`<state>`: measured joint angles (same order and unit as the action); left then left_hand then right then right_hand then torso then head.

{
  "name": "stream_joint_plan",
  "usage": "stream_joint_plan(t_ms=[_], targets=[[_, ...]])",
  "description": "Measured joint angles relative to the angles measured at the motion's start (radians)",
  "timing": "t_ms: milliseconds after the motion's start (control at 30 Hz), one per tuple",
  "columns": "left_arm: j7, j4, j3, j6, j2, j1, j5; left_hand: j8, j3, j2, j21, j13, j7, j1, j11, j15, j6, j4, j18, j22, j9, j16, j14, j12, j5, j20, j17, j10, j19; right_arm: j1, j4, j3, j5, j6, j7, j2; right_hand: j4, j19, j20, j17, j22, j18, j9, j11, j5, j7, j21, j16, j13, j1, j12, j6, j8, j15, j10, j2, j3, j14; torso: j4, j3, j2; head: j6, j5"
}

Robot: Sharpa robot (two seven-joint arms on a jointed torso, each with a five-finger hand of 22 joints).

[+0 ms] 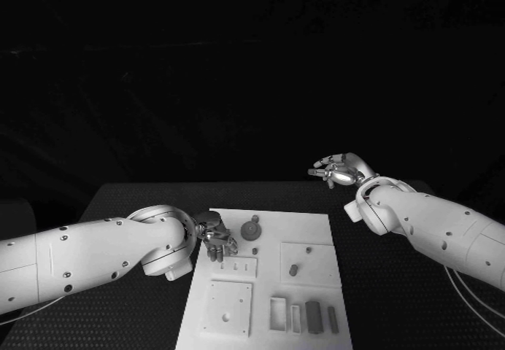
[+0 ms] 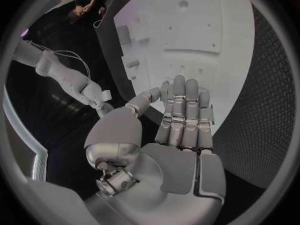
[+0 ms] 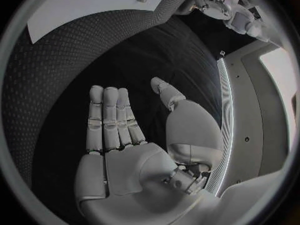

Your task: Assemble the parts on the task board

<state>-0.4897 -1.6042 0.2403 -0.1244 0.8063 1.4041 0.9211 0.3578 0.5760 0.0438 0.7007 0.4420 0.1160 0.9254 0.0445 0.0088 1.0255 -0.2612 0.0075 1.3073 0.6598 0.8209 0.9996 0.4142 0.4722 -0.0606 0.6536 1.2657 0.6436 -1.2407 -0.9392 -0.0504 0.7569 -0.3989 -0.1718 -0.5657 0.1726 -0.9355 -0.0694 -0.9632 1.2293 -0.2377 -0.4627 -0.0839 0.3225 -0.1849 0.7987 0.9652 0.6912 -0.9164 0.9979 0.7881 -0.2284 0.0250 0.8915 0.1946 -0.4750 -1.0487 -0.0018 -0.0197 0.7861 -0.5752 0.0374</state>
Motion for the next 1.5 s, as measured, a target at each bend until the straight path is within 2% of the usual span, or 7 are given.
stream_joint_plan(t_ms=[167, 300, 433, 733, 1133, 1267, 1500], targets=[[-0.043, -0.007, 0.002, -0.002, -0.008, -0.001, 0.043, 0.000, -0.003, 0.000, 0.005, 0.003, 0.000, 0.000, 0.001, 0.000, 0.000, -0.003, 0.000, 0.001, 0.000, 0.000, 0.000, 0.000, 0.001, -0.002, 0.000, 0.001, 0.002, -0.005, 0.023, 0.000, -0.028, 0.015, 0.000, 0.013, 0.000, 0.000, 0.000, 0.001, 0.000, -0.001, 0.000, 0.000, 0.000, 0.000, 0.000, 0.000, -0.002, 0.004, 0.000, 0.000, 0.000, 0.000, 0.000, -0.004, 0.000, 0.000, 0.0014, -0.0006, 0.000, -0.007, 0.000], [-0.063, -0.010, 0.002, -0.002, -0.019, -0.001, 0.077, 0.000, -0.004, 0.004, 0.014, 0.015, 0.005, -0.005, 0.002, -0.006, 0.006, -0.004, 0.000, 0.001, 0.000, 0.014, 0.013, 0.014, 0.023, 0.000, 0.002, 0.002, 0.007, -0.008, 0.044, 0.000, -0.059, 0.030, 0.001, 0.026, 0.012, 0.060, -0.032, 0.109, -0.073, -0.006, -0.006, -0.004, 0.039, -0.007, -0.120, -0.157, -0.157, 0.026, -0.218, -0.006, -0.009, -0.023, -0.007, -0.026, -0.027, 0.041, 0.0014, 0.0000, 0.000, -0.010, 0.002], [-0.075, -0.009, 0.001, -0.002, -0.034, -0.002, 0.101, 0.000, -0.004, 0.005, 0.023, 0.027, 0.005, -0.012, 0.002, -0.009, 0.006, -0.004, 0.000, 0.001, 0.000, 0.023, 0.019, 0.024, 0.032, 0.000, 0.002, 0.002, 0.007, -0.011, 0.053, 0.000, -0.082, 0.044, 0.001, 0.034, 0.057, 0.183, -0.086, 0.284, -0.196, -0.010, -0.012, -0.041, 0.028, -0.021, -0.313, -0.422, -0.367, 0.039, -0.521, -0.007, -0.023, -0.110, 0.064, -0.046, -0.047, 0.092, 0.0007, 0.0013, 0.000, -0.013, 0.001], [-0.093, 0.008, 0.001, -0.001, -0.056, -0.016, 0.140, -0.001, 0.048, -0.016, 0.046, 0.053, 0.002, -0.033, -0.008, -0.014, 0.016, 0.020, 0.000, 0.001, 0.030, 0.043, 0.028, 0.042, -0.005, 0.000, -0.003, 0.013, 0.014, -0.011, 0.057, 0.000, -0.138, 0.082, 0.004, 0.045, 0.057, 0.312, -0.137, 0.418, -0.274, 0.029, -0.002, -0.089, -0.002, -0.010, -0.462, -0.645, -0.544, 0.024, -0.788, -0.035, -0.030, -0.186, 0.083, -0.061, -0.033, 0.183, 0.0002, 0.0013, 0.000, -0.021, -0.004], [-0.103, 0.023, 0.001, 0.005, -0.075, -0.037, 0.170, -0.005, 0.057, -0.025, 0.046, 0.055, 0.000, -0.042, -0.011, -0.014, 0.018, 0.018, 0.000, 0.000, 0.056, 0.043, 0.028, 0.042, -0.009, 0.000, -0.005, 0.011, 0.014, -0.011, 0.025, 0.000, -0.179, 0.121, 0.012, 0.046, 0.030, 0.365, -0.147, 0.470, -0.274, 0.045, 0.005, -0.100, -0.009, -0.011, -0.504, -0.685, -0.596, 0.018, -0.859, -0.047, -0.031, -0.206, 0.079, -0.055, -0.025, 0.221, -0.0005, 0.0009, 0.002, -0.029, -0.008], [-0.104, 0.024, 0.001, 0.010, -0.078, -0.039, 0.177, -0.006, 0.061, -0.032, 0.046, 0.057, -0.002, -0.049, -0.015, -0.014, 0.020, 0.017, 0.000, 0.000, 0.057, 0.043, 0.028, 0.042, -0.011, 0.000, -0.006, 0.015, 0.014, -0.011, -0.004, 0.001, -0.207, 0.152, 0.012, 0.040, -0.007, 0.363, -0.147, 0.475, -0.273, 0.045, 0.009, -0.107, -0.009, -0.011, -0.505, -0.678, -0.606, 0.015, -0.871, -0.047, -0.035, -0.204, 0.090, -0.087, -0.036, 0.209, 0.0002, 0.0009, 0.001, -0.033, -0.009], [-0.105, 0.037, 0.001, 0.018, -0.083, -0.047, 0.183, -0.009, 0.068, -0.035, 0.046, 0.057, -0.005, -0.052, -0.019, -0.014, 0.023, 0.009, 0.000, 0.000, 0.057, 0.043, 0.028, 0.042, -0.005, 0.000, -0.008, 0.019, 0.014, -0.011, -0.044, 0.003, -0.239, 0.187, 0.012, 0.038, -0.020, 0.355, -0.148, 0.481, -0.276, 0.045, 0.012, -0.107, -0.009, -0.011, -0.516, -0.675, -0.613, 0.022, -0.879, -0.047, -0.035, -0.202, 0.097, -0.094, -0.047, 0.202, 0.0008, 0.0007, 0.001, -0.036, -0.009]])
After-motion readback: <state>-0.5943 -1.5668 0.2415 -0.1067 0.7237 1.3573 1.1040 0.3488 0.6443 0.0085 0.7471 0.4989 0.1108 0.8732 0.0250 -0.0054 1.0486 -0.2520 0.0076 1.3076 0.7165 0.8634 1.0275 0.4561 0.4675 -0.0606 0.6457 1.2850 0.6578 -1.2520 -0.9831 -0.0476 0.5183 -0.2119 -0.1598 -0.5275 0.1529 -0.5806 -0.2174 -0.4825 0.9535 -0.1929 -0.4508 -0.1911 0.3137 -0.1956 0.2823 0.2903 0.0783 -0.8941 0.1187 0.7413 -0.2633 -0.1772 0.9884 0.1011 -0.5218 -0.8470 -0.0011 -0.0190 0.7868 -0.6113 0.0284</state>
